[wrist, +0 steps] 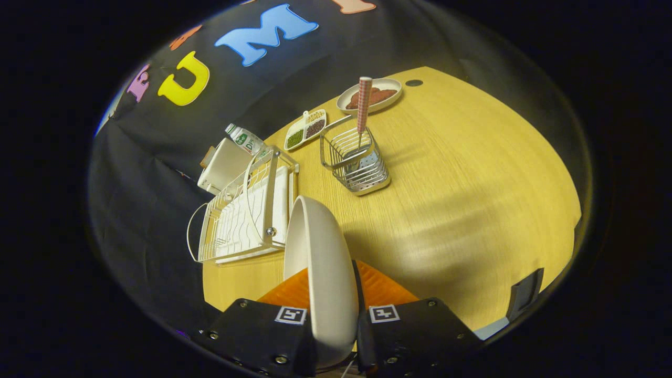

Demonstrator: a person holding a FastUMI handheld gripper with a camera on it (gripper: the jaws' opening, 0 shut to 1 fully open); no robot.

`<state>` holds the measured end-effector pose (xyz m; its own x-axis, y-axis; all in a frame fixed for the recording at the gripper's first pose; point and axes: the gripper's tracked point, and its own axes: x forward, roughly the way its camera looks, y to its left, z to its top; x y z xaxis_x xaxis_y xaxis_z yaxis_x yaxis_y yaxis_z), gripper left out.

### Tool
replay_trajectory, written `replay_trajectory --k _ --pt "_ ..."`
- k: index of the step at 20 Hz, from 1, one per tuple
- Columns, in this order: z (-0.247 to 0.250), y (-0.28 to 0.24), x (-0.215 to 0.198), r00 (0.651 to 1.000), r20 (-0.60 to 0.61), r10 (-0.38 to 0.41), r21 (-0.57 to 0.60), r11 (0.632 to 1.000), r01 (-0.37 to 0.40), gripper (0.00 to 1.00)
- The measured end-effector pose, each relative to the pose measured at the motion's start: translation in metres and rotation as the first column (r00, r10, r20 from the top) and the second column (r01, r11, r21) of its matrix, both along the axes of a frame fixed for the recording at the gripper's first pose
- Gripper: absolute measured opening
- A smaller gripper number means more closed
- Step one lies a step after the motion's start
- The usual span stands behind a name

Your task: Take the plate from the dish rack, then take the spoon from the basket and place it into the plate.

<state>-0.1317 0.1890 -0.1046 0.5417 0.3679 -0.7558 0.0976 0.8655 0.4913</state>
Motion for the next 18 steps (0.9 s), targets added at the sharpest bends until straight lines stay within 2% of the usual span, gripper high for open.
replay_trajectory --k 5,9,11,15,17,18 --pt "-0.037 0.001 -0.003 0.999 -0.022 0.037 0.077 0.996 -0.035 0.29" --pt "-0.044 -0.004 0.004 0.999 -0.028 0.038 0.15 0.988 -0.034 0.3" --pt "-0.045 -0.016 0.008 0.999 -0.008 0.045 0.119 0.992 -0.044 0.31" --pt "-0.049 -0.036 0.009 0.992 0.03 0.12 0.025 0.992 -0.121 0.43" --pt "-0.049 -0.046 0.008 0.993 0.033 0.116 0.006 0.993 -0.116 0.46" --pt "-0.054 -0.056 0.006 0.993 0.027 0.117 -0.039 0.993 -0.115 0.48"
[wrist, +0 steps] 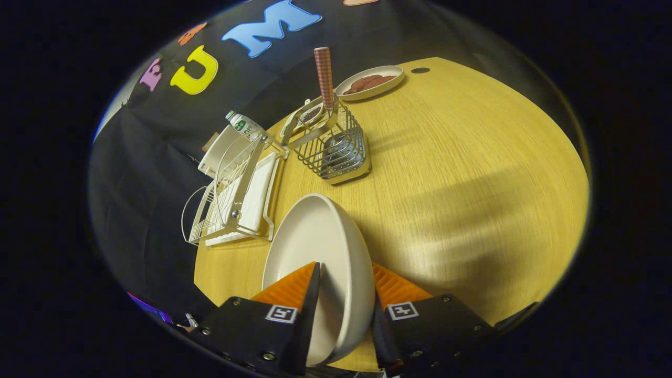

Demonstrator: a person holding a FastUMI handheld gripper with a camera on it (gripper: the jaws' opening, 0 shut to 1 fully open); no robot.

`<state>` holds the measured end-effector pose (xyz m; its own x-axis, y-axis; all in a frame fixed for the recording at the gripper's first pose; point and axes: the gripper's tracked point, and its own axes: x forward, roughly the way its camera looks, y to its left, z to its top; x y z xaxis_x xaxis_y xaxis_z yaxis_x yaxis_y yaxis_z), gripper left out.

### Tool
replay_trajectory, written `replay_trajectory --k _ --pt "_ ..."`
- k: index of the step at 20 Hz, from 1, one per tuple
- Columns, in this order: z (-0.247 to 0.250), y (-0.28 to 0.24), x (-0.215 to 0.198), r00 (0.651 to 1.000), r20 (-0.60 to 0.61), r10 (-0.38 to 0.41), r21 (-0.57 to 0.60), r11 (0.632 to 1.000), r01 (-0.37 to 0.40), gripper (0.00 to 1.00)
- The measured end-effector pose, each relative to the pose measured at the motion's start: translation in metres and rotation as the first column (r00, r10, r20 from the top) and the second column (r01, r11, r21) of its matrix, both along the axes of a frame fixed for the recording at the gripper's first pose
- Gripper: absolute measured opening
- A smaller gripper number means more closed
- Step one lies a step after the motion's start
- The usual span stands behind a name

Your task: Take the plate from the dish rack, then take the spoon from the basket and place it into the plate.

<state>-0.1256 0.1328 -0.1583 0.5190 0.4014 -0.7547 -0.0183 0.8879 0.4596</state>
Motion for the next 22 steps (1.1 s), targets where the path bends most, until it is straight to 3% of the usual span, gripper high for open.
replay_trajectory --k 1,5,8,15,18,22 --pt "-0.002 -0.009 -0.001 1.0 0.005 0.009 -0.043 0.999 -0.009 0.55" --pt "0.021 -0.038 0.004 0.994 0.111 -0.002 -0.143 0.99 0.018 0.56" --pt "0.066 -0.056 0.022 0.962 0.274 -0.016 -0.206 0.976 0.075 0.56" --pt "0.162 -0.069 0.073 0.821 0.569 -0.033 -0.194 0.966 0.173 0.56" --pt "0.185 -0.071 0.091 0.748 0.664 -0.005 -0.213 0.957 0.196 0.56" --pt "0.198 -0.066 0.111 0.685 0.729 0.018 -0.223 0.952 0.212 0.56"
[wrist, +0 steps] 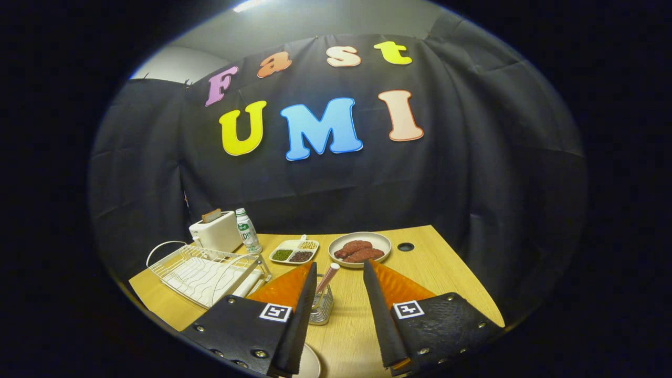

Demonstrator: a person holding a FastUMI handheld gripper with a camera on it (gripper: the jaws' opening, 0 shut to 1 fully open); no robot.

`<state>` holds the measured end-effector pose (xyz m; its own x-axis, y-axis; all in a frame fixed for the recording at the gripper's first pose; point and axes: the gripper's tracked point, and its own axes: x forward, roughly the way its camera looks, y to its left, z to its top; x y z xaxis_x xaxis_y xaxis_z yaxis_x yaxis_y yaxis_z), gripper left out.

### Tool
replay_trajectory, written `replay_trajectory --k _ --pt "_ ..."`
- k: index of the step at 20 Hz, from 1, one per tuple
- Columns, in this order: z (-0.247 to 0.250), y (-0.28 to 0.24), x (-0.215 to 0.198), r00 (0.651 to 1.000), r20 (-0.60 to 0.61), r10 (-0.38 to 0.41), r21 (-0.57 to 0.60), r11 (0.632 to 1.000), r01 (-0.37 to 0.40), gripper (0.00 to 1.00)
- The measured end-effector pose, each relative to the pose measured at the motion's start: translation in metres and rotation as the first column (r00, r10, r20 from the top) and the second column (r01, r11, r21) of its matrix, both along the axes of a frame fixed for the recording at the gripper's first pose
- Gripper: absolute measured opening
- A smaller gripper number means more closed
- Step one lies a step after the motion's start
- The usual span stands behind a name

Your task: Take the plate from the dish rack, then take the spoon from the basket and place it into the plate.

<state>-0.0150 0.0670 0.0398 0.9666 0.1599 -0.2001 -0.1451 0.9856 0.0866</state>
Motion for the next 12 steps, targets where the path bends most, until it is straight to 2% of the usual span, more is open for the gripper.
replay_trajectory --k 5,12 --pt "-0.008 0.007 0.03 0.998 0.064 -0.017 -0.005 1.0 0.018 0.56" --pt "-0.05 0.015 0.082 0.996 0.064 -0.059 -0.012 0.998 0.059 0.55"
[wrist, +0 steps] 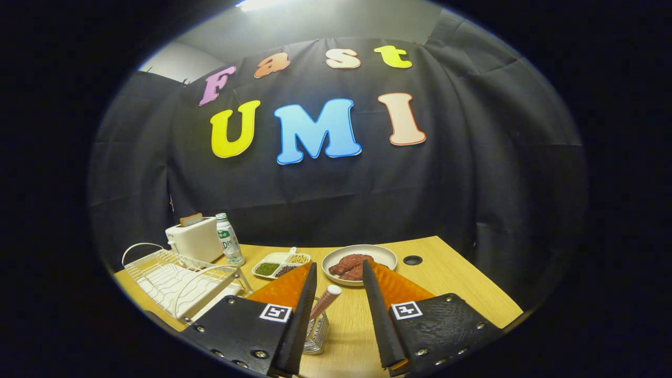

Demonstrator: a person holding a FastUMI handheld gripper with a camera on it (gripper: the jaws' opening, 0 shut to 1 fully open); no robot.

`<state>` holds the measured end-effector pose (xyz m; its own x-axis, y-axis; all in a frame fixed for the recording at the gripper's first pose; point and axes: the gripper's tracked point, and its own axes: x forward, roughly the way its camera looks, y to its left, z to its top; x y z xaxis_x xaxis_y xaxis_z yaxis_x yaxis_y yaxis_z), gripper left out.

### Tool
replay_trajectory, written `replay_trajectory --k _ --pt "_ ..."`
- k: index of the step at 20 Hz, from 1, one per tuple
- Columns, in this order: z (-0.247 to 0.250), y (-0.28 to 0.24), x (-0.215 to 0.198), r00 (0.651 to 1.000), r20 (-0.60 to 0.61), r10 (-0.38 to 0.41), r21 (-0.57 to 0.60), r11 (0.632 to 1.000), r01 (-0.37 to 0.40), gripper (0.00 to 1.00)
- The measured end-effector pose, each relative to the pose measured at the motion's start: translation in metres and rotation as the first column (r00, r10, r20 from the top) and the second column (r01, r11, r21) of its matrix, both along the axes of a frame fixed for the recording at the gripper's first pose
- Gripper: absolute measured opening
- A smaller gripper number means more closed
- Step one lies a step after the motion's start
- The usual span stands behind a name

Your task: Take the plate from the dish rack, then take the spoon from the basket and place it into the plate.

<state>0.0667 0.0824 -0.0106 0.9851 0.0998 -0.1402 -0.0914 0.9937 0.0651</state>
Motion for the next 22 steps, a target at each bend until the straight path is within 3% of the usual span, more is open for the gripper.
replay_trajectory --k 5,6,7,8,11,12,22 --pt "-0.02 0.014 0.014 0.999 -0.03 0.037 0.002 0.999 -0.036 0.44" --pt "-0.021 0.018 0.014 0.998 -0.036 0.048 -0.001 0.999 -0.048 0.28" --pt "-0.02 0.017 0.013 0.998 -0.036 0.047 0.003 0.999 -0.047 0.28" --pt "-0.018 0.02 0.013 0.998 -0.035 0.049 0.027 0.998 -0.048 0.18" --pt "-0.01 0.025 0.01 0.999 -0.034 0.04 0.049 0.998 -0.038 0.18" --pt "-0.012 0.025 0.01 0.999 -0.041 0.035 0.046 0.998 -0.033 0.07" --pt "0.011 0.033 0.004 0.999 -0.034 0.02 -0.002 1.0 -0.02 0.07"
